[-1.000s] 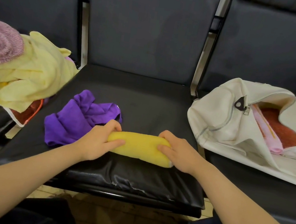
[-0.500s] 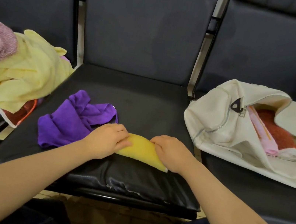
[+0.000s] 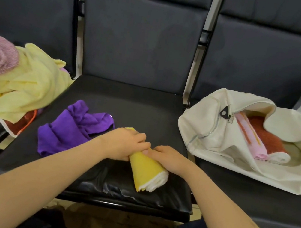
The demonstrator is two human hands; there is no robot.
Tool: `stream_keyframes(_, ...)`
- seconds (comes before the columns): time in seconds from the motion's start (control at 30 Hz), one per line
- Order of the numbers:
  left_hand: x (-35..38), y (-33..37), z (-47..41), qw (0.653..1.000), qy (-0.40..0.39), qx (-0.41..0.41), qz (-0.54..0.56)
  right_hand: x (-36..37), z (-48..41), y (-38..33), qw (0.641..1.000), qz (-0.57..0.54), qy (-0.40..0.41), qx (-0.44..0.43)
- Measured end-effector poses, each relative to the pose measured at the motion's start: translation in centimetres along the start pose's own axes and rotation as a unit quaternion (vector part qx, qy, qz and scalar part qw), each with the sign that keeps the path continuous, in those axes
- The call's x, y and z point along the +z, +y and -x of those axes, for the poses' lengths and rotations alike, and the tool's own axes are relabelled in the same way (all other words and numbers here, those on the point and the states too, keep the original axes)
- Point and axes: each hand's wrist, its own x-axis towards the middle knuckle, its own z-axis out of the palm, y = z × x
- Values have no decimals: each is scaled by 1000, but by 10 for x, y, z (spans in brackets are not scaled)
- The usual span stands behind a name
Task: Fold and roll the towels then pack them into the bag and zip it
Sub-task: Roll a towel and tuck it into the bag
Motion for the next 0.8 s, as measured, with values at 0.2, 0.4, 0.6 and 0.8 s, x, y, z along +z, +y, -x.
stream_keyframes(0.2,-39,-7,-28,964,265,20,20,-38,34,-3,915,-403,-21,-23)
stream_keyframes(0.4,-85,11,-90,932,353,-67,-40,-75,70,6,829,-547,-43,-107)
stream_keyframes(0.6,-116,26,-171,921,386,-20,-39,-159,113,49,854,-483,180,-69)
stream_keyframes(0.8,-137,56,-250,974,207,-60,-75,-231,161,101,904,-380,190,44)
